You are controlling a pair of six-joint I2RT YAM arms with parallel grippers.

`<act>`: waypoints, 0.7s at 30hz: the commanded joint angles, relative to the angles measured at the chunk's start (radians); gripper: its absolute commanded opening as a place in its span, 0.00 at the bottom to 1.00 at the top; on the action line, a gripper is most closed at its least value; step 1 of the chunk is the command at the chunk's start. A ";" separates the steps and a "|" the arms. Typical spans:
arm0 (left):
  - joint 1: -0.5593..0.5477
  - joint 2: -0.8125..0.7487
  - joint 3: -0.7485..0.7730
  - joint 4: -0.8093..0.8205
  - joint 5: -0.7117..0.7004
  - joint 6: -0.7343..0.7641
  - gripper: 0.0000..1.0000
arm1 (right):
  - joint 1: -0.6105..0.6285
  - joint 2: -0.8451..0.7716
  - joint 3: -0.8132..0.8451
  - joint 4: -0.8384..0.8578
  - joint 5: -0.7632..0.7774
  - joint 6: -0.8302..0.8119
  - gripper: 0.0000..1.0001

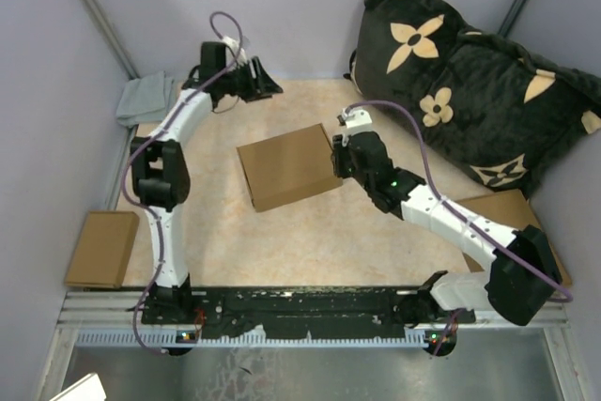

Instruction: Fold the paper box

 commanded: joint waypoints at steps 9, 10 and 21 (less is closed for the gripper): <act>0.010 -0.474 -0.466 -0.181 -0.309 0.079 0.41 | -0.182 0.303 0.380 -0.309 0.111 0.052 0.00; 0.010 -0.519 -0.531 -0.190 -0.337 0.081 0.41 | -0.198 0.341 0.419 -0.343 0.124 0.062 0.00; 0.013 -0.755 -0.884 -0.254 -0.551 0.031 0.32 | -0.219 0.560 0.426 -0.360 0.105 0.093 0.00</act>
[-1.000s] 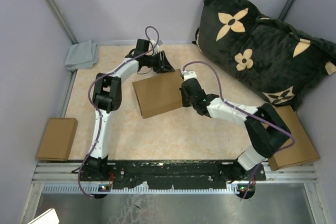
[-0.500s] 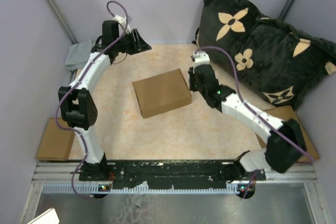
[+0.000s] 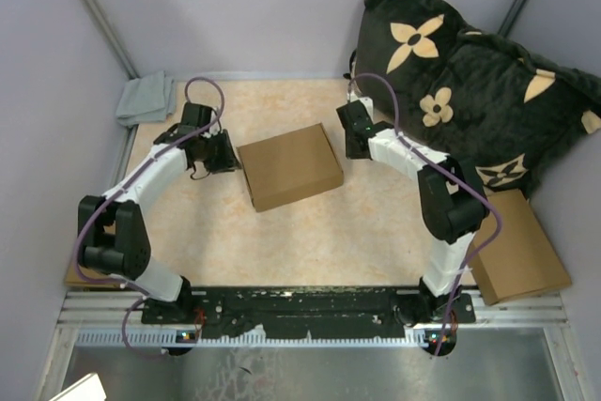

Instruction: Fold the paper box

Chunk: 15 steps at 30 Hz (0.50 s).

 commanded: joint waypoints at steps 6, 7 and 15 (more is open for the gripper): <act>0.006 0.008 -0.108 0.055 -0.022 -0.032 0.33 | 0.007 0.026 -0.068 0.050 -0.123 0.049 0.00; 0.006 0.020 -0.103 0.066 -0.007 -0.028 0.33 | 0.008 0.015 -0.089 0.062 -0.143 0.050 0.00; 0.006 0.154 0.024 0.057 0.032 0.001 0.33 | 0.023 -0.131 -0.243 0.165 -0.248 0.056 0.00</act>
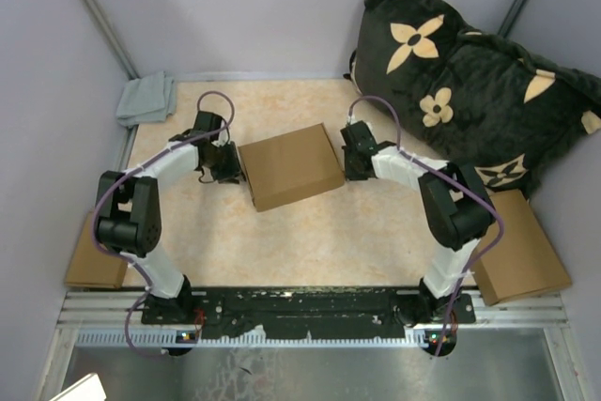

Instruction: Fold the paper box

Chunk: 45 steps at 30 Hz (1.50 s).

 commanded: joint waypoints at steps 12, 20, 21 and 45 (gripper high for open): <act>0.005 0.138 0.300 -0.040 0.024 0.081 0.35 | 0.088 -0.300 -0.119 0.117 -0.115 -0.034 0.00; 0.009 0.138 0.320 -0.095 0.004 0.081 0.36 | 0.093 -0.353 -0.120 0.039 0.046 -0.031 0.00; 0.012 0.122 0.313 -0.100 -0.007 0.080 0.37 | 0.094 -0.360 -0.116 0.031 0.062 -0.031 0.00; 0.030 -0.360 -0.014 0.075 0.048 0.073 1.00 | 0.087 -0.507 0.071 0.037 0.193 -0.027 0.99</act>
